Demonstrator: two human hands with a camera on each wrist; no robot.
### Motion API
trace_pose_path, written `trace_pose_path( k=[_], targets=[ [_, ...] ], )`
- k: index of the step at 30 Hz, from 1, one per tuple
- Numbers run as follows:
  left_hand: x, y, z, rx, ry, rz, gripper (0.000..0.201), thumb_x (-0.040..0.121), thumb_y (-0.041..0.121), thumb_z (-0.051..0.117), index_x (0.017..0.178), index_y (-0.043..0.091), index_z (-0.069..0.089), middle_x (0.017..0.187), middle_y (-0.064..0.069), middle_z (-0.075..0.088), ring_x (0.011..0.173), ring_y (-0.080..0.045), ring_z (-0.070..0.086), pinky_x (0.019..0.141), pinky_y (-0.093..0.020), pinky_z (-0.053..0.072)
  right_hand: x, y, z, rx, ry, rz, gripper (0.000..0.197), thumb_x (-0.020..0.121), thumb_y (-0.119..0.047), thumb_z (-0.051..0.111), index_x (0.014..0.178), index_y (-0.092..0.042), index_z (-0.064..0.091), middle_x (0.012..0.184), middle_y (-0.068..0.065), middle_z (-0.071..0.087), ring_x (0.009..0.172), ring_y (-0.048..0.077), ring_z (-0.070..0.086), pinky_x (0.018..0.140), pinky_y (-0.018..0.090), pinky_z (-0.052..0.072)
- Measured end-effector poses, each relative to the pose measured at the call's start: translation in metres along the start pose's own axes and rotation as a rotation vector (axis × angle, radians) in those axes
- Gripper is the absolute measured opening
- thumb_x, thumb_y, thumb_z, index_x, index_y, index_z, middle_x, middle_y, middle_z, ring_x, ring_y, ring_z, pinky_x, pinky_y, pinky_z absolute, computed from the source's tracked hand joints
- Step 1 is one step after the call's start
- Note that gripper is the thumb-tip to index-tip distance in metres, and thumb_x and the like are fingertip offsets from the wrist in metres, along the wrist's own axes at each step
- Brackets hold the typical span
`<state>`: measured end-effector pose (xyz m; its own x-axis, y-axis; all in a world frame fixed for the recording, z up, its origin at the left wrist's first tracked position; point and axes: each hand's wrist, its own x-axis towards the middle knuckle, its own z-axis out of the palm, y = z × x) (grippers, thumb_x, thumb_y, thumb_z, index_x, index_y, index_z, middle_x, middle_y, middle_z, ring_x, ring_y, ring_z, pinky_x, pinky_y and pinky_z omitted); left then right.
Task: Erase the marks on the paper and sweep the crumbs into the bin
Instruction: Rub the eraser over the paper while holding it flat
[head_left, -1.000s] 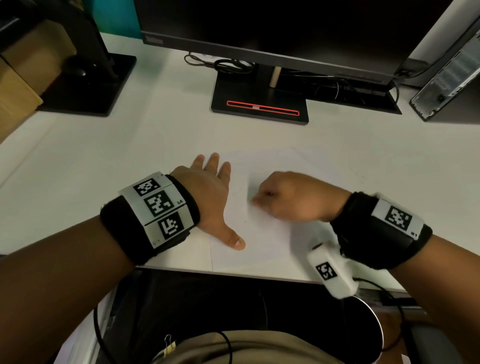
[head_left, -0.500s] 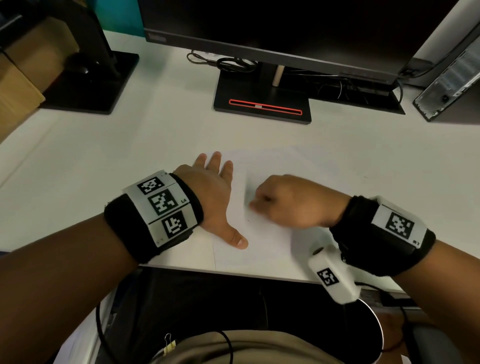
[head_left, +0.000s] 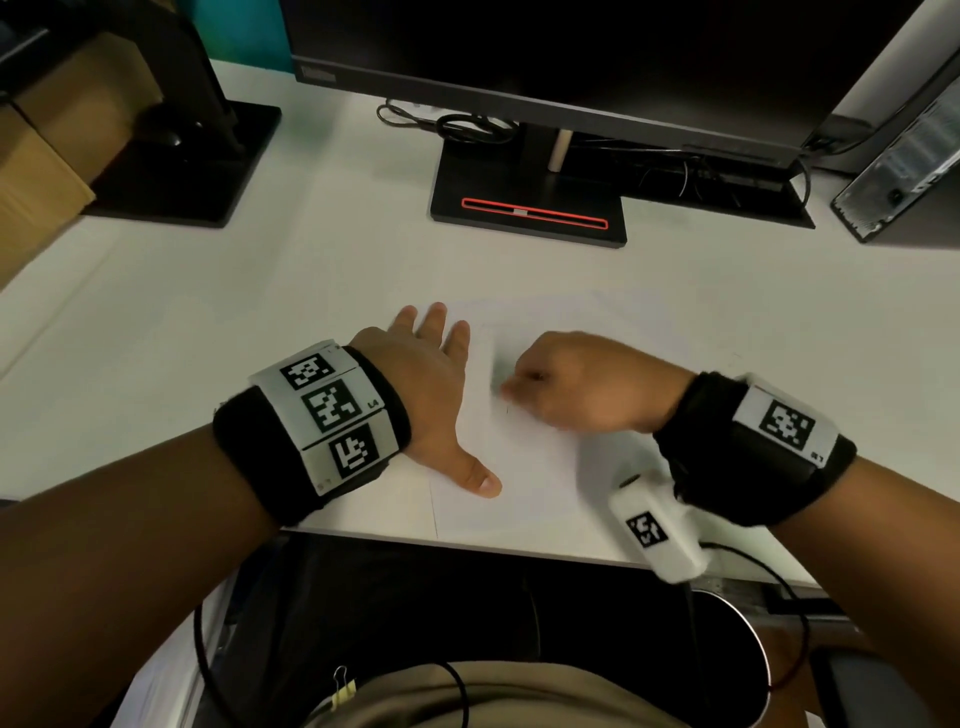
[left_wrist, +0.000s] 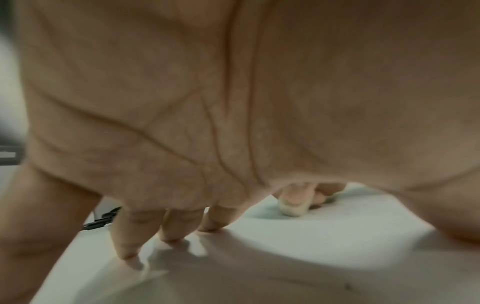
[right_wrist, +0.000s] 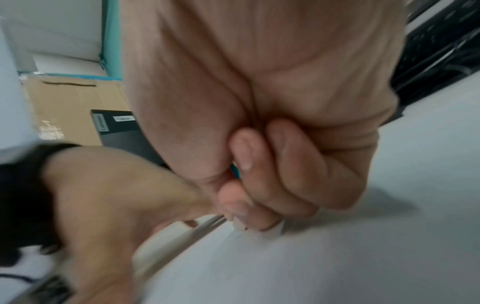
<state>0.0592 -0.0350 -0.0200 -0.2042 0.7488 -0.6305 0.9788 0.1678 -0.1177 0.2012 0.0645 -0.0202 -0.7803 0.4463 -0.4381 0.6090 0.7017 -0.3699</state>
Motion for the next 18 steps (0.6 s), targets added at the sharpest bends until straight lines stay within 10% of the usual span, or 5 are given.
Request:
trace_pose_path(
  k=[18],
  targets=[
    [0.001,0.001,0.000,0.000,-0.013,-0.003,0.156,0.049,0.100,0.053,0.154,0.014,-0.026,0.162,-0.010,-0.029,0.152,-0.033,-0.014,0.115,-0.052,0.027,0.003,-0.009,0.005,-0.005,-0.033,-0.036,0.047,0.104,-0.036,0.047,0.065,-0.009,0.052,0.062,0.004,0.052,0.054,0.014,0.044,0.053,0.026,0.034]
  ],
)
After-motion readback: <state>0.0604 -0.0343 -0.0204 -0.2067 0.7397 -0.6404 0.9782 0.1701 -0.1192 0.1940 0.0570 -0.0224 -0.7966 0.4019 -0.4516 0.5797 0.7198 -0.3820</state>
